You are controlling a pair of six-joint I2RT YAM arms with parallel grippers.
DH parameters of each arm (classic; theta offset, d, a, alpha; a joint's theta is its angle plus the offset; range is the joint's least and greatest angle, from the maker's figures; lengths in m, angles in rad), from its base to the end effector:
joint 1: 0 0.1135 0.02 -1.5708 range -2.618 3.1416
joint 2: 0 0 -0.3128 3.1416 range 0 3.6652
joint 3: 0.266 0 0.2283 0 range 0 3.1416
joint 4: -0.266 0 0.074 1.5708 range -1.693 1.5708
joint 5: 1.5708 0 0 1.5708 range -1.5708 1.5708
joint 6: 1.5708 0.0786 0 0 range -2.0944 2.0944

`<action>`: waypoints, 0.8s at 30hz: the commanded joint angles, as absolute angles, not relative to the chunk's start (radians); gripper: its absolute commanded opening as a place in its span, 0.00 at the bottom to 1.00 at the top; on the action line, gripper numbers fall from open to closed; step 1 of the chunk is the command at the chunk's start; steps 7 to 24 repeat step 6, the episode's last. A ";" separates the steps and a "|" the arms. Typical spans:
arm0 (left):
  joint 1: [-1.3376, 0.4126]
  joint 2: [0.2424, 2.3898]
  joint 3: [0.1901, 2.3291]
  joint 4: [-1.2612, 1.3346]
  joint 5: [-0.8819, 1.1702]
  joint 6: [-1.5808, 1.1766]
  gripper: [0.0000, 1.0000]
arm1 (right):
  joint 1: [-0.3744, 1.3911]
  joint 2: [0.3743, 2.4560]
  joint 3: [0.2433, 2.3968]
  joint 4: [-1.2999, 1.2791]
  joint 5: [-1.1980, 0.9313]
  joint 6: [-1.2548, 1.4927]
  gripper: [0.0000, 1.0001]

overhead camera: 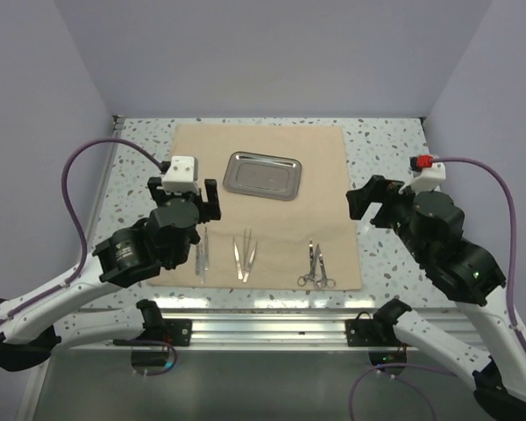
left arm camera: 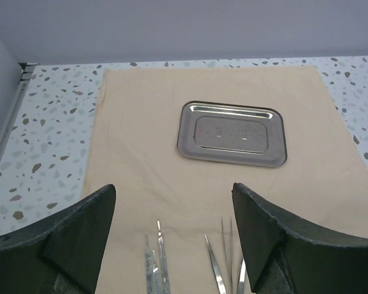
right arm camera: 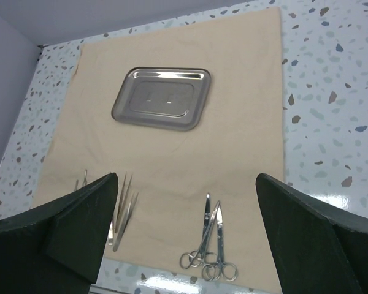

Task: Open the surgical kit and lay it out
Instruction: Reset both arms

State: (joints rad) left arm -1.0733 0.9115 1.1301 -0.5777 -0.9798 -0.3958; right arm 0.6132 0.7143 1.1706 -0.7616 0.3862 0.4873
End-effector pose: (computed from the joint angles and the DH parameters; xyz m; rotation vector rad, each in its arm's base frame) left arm 0.1245 -0.0925 0.4257 -0.0267 1.7691 -0.1138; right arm 0.0947 0.0304 0.4252 0.1486 1.8663 0.4018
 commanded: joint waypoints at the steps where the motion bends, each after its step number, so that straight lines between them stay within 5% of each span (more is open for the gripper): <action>1: -1.055 0.920 1.134 -0.494 -1.069 -0.330 0.81 | 0.614 0.732 1.247 -0.722 0.439 0.439 0.98; 24: -1.017 0.960 1.126 -0.424 -1.037 -0.255 0.83 | 0.612 0.745 1.288 -0.752 0.376 0.354 0.98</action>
